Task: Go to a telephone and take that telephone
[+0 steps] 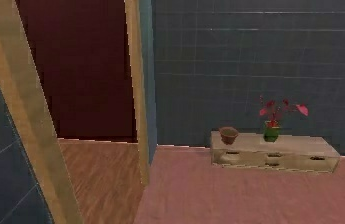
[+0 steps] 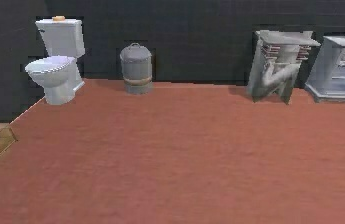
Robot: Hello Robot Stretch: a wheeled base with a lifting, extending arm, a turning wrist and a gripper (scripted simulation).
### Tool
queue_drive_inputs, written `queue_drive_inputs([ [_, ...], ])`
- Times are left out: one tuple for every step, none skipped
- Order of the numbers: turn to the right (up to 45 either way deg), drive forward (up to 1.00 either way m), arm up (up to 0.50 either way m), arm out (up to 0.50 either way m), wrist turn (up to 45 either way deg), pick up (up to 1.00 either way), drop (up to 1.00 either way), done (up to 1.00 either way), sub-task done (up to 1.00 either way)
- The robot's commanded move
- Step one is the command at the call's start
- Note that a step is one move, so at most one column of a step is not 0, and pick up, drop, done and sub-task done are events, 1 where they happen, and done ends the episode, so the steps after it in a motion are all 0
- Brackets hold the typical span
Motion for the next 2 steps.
queue_drive_inputs([
  [6.0, 0.0, 0.0, 0.0, 0.0, 0.0, 0.0, 0.0, 0.0],
  [0.0, 0.65, 0.0, 0.0, 0.0, 0.0, 0.0, 0.0, 0.0],
])
